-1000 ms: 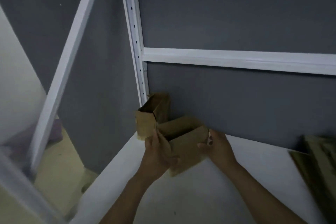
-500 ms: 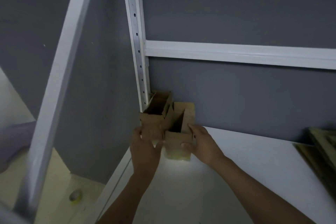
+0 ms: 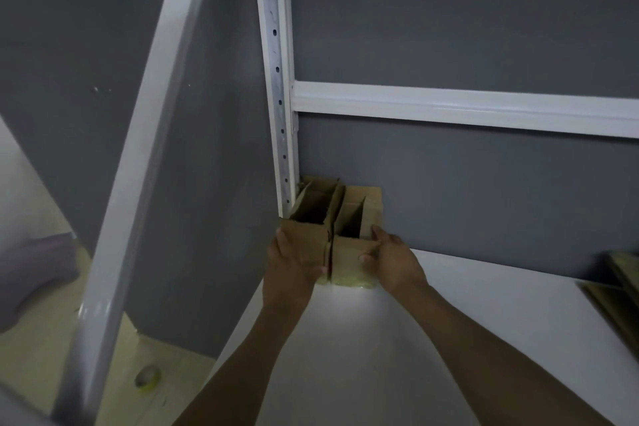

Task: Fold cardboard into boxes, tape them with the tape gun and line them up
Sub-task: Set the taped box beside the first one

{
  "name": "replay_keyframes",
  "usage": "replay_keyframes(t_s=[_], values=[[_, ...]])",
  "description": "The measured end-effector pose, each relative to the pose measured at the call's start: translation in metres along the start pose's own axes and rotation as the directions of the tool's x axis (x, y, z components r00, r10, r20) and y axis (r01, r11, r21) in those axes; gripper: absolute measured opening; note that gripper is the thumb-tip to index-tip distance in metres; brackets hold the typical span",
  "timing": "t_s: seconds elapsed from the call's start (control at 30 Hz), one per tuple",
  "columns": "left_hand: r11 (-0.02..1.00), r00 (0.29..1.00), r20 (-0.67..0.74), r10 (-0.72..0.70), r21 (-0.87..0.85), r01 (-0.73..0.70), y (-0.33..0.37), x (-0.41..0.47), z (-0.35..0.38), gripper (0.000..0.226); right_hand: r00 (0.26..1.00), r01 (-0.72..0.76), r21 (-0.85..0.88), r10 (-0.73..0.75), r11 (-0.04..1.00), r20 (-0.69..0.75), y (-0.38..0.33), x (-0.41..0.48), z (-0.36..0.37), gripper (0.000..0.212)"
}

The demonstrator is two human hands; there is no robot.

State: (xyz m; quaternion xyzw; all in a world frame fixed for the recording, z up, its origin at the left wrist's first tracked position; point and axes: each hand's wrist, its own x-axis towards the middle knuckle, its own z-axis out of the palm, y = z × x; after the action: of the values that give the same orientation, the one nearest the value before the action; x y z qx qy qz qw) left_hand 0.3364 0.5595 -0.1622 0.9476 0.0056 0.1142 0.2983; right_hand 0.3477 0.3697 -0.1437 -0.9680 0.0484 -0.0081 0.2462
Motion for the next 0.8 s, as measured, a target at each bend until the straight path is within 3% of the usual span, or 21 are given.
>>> replay_keyframes(t_s=[0.1,0.17,0.23,0.37,0.43,0.57,0.8], values=[[0.997,1.0,0.014,0.017,0.08,-0.018,0.006,-0.011,-0.011,0.103,1.0,0.014,-0.093,-0.012,0.996,0.022,-0.001,-0.004,-0.007,0.067],[0.985,0.997,-0.035,0.069,0.161,-0.063,0.01,-0.017,-0.016,0.099,1.0,0.016,-0.075,-0.015,0.997,0.02,0.0,-0.013,-0.015,0.061],[0.96,0.996,0.002,0.088,0.268,-0.086,0.018,-0.025,-0.019,0.094,0.999,0.036,-0.105,-0.037,0.994,-0.004,0.007,-0.029,-0.026,0.051],[0.971,0.992,0.119,0.043,0.227,-0.069,0.059,-0.06,-0.028,0.071,0.987,0.124,-0.29,-0.148,0.949,-0.062,0.039,-0.07,-0.057,0.044],[0.947,0.987,0.119,0.11,0.289,-0.14,0.082,-0.078,-0.023,0.06,0.983,0.132,-0.349,-0.167,0.928,-0.073,0.061,-0.096,-0.077,0.044],[0.896,0.965,0.192,0.178,0.374,-0.24,0.144,-0.124,-0.005,0.063,0.982,0.124,-0.401,-0.171,0.907,-0.084,0.116,-0.157,-0.125,0.045],[0.848,0.901,0.265,0.344,0.325,-0.419,0.279,-0.218,0.045,0.056,0.975,0.018,-0.454,-0.116,0.891,-0.19,0.227,-0.268,-0.217,0.044]])
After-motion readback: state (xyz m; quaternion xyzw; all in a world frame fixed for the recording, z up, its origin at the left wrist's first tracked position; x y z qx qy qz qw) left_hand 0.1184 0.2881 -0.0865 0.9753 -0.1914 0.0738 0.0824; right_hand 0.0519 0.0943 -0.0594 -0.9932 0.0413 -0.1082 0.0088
